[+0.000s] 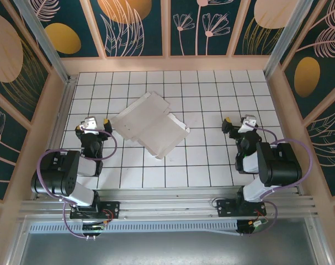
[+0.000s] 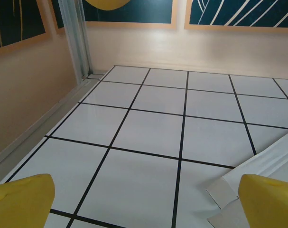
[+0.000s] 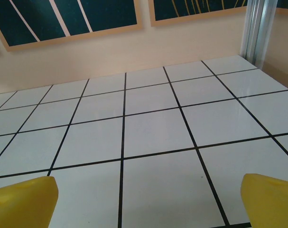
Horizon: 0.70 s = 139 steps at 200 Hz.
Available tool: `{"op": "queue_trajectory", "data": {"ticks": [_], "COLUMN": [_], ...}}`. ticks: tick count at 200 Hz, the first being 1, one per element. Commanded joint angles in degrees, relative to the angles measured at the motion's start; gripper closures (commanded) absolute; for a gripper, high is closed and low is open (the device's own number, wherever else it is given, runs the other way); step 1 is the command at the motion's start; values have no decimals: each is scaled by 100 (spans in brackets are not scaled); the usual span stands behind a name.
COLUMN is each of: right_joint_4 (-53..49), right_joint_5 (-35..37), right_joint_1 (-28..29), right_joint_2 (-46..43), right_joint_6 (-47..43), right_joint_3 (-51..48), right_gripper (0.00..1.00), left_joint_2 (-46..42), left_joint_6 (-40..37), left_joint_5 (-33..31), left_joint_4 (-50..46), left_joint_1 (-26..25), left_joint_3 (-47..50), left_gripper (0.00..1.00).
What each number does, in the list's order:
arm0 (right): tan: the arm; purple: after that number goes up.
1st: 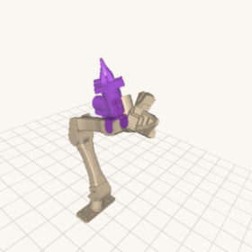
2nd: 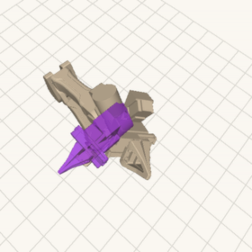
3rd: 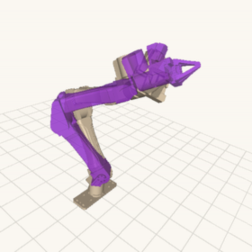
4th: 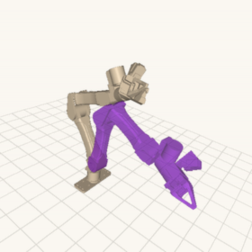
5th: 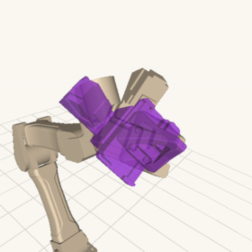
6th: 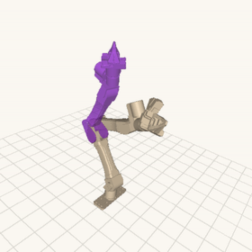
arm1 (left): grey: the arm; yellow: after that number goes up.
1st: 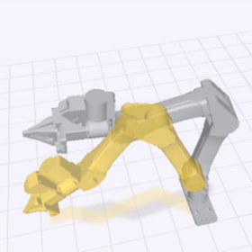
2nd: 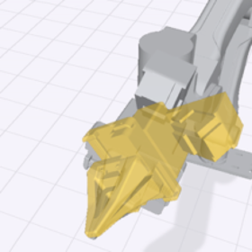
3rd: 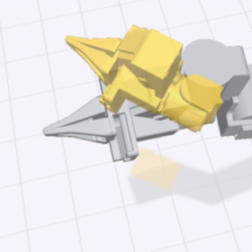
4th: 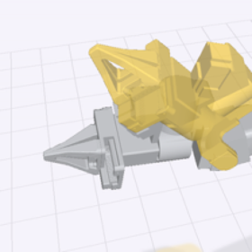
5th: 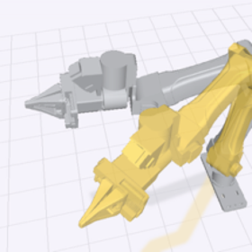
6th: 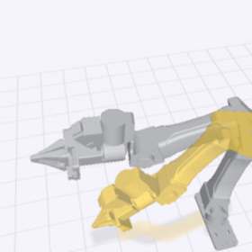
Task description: Fold the paper box
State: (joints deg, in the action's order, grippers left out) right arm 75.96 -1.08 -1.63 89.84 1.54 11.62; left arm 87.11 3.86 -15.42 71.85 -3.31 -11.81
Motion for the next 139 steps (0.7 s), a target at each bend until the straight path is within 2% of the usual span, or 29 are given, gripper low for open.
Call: {"op": "queue_trajectory", "data": {"ticks": [1, 79, 95, 103, 112, 122, 131, 139], "right_joint_4": [94, 81, 168, 148, -49, -471, -998, -1584], "right_joint_5": [20, 5, -349, -416, -174, 228, 647, 734], "right_joint_1": [-19, -26, -15, 7, 77, 161, 272, 354], "right_joint_2": [-13, -15, -34, -181, -551, -1138, -1749, -2305], "right_joint_6": [-75, -75, -191, -266, -282, -247, -163, 45], "right_joint_3": [68, 65, 17, -36, -101, -127, -79, 49], "right_gripper": [1, 1, 1, 1, 1, 1, 1, 1], "left_joint_2": [-1, -9, -29, -137, -419, -984, -1594, -2087], "left_joint_6": [31, 29, 1, -24, -10, 114, 451, 853], "left_joint_5": [65, 58, 69, 101, 22, -229, -544, -735], "left_joint_4": [279, 302, 390, 373, 223, -343, -1362, -2235], "left_joint_1": [42, 37, 43, 42, 35, 24, 24, 24], "left_joint_3": [-93, -69, -18, -1, 44, -7, -223, -448], "left_gripper": [1, 1, 1, 1, 1, 1, 1, 1]}}
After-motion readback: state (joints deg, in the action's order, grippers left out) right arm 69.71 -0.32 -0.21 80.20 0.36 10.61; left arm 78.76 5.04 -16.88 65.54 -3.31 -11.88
